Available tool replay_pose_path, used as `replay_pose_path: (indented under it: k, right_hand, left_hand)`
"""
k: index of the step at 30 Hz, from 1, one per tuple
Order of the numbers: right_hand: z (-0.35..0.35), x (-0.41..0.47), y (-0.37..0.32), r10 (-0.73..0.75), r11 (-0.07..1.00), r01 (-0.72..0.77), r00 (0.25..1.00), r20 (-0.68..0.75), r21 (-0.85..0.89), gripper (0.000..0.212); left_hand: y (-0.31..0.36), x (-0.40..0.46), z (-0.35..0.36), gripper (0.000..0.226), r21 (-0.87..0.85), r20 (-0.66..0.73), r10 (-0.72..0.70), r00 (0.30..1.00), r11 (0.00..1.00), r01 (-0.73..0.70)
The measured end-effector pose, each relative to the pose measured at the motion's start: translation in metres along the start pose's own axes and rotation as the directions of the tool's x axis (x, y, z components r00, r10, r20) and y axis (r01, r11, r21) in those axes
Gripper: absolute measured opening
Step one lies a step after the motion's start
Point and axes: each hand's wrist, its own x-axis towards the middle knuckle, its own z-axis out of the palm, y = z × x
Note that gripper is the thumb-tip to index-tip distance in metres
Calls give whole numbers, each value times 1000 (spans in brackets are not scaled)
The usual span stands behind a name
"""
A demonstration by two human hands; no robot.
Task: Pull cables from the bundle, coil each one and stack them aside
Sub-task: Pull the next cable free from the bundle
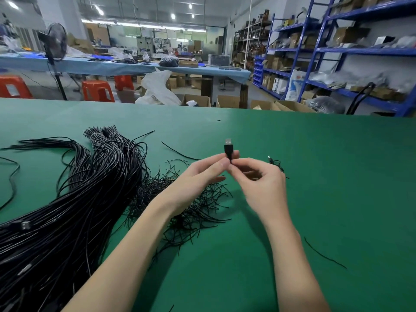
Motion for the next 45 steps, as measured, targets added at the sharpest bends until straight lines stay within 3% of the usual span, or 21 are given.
replay_pose_path:
  k: [4,8,12,16,20,22,24,27,29,34,38,41,45]
  right_hand:
    - [7,-3,8,111,979,-144,970,215,146,8]
    - [-4,-8,19,223,956,-277,898,378,92,5]
    - [0,-11,11,182,912,-328,862,474,247,15]
    - [8,-15,5,191,876,-405,790,583,262,10]
    - [2,-16,10,270,824,-495,772,576,277,39]
    - [-2,-17,12,264,846,-468,783,564,254,40]
    - [-4,-17,12,233,913,-377,798,556,159,26]
    - [-1,-19,15,249,896,-423,732,634,136,21]
    - [3,-21,17,280,891,-444,705,652,97,26]
    - [3,-18,24,309,945,-313,771,557,-92,49]
    - [-7,-14,26,285,958,-228,798,530,-172,51]
    - [-14,-9,24,205,960,-96,879,431,-263,21]
    - [-15,-4,15,103,944,27,923,371,-329,14]
  left_hand:
    - [2,2,7,31,4,-114,39,993,999,-39]
    - [5,4,2,35,-239,-211,45,977,966,-96]
    - [8,2,7,43,-278,-2,-11,1000,961,10]
    - [14,0,9,54,-343,78,-26,997,938,51]
    - [20,1,-3,64,-453,159,10,987,889,64]
    - [21,2,-6,64,-496,161,37,986,867,49]
    - [21,3,-5,65,-545,150,48,988,837,42]
    - [22,3,-1,71,-583,151,38,988,811,58]
    - [21,2,1,77,-573,169,9,986,814,91]
    - [20,-1,-8,79,-508,280,-34,959,843,178]
    - [19,-5,-12,75,-393,416,-91,905,879,269]
    - [18,-6,-8,78,-198,487,-210,848,919,342]
    - [18,-7,-3,81,-27,479,-337,811,918,397]
